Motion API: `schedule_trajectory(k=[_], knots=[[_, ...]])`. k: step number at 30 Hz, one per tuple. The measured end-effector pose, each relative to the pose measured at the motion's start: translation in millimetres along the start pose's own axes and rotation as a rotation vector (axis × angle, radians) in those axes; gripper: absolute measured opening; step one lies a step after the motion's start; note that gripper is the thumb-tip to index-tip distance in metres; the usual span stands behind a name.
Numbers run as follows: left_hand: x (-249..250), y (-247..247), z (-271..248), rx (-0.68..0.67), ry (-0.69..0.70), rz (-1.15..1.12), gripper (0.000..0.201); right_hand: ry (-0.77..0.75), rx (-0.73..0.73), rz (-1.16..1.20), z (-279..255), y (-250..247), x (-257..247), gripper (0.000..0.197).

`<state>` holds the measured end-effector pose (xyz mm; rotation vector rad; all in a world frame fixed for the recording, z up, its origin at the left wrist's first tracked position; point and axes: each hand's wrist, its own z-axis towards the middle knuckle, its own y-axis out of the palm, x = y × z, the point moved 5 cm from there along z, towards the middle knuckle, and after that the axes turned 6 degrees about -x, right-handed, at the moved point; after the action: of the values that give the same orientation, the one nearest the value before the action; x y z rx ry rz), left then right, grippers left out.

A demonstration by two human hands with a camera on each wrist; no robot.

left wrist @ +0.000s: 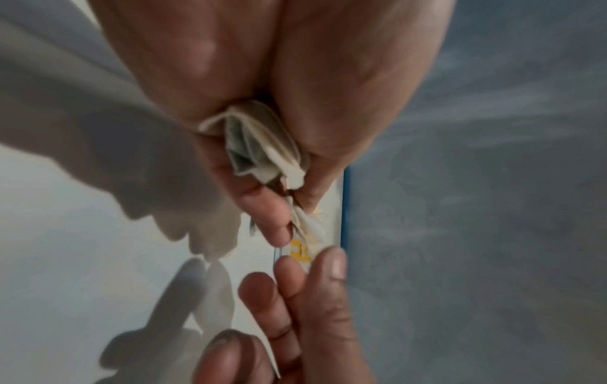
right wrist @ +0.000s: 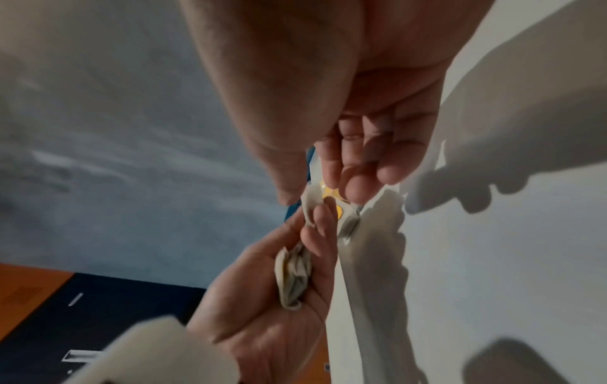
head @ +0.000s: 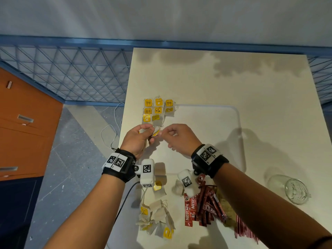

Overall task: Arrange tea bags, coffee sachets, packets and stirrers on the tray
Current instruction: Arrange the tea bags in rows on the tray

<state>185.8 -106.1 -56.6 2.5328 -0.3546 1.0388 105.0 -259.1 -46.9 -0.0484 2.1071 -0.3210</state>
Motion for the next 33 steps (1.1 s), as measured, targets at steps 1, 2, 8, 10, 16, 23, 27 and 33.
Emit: schedule_trajectory(k=[1, 2, 8, 10, 16, 23, 27, 33], knots=[[-0.2, 3.5, -0.2, -0.008, -0.005, -0.011, 0.012, 0.002, -0.005, 0.005, -2.8, 1.2, 1.6, 0.017], [-0.9, 6.7, -0.1, -0.011, -0.013, -0.012, 0.011, 0.003, -0.002, 0.01, -5.2, 1.7, 3.3, 0.016], [-5.2, 19.4, -1.1, -0.023, -0.025, 0.054, 0.018, 0.024, 0.093, -0.002, -8.4, -4.7, 14.6, 0.008], [-7.0, 24.9, -3.2, -0.054, -0.043, 0.057, 0.02, 0.023, 0.123, 0.013, -10.2, -8.4, 14.7, 0.007], [-14.0, 30.9, -3.4, -0.1, -0.085, 0.035, 0.034, -0.029, 0.19, 0.008, -6.8, -22.6, 11.1, 0.005], [-10.4, 34.3, -3.0, -0.13, -0.047, 0.179, 0.033, -0.166, 0.153, -0.058, -0.9, -34.3, 2.4, 0.009], [-12.6, 31.6, 3.2, -0.121, -0.028, 0.226, 0.027, -0.157, 0.169, 0.018, 2.5, -37.1, 5.1, 0.011], [-16.6, 31.4, 11.1, -0.08, -0.034, 0.154, 0.019, -0.09, 0.122, 0.129, 8.8, -25.5, 20.5, 0.007]])
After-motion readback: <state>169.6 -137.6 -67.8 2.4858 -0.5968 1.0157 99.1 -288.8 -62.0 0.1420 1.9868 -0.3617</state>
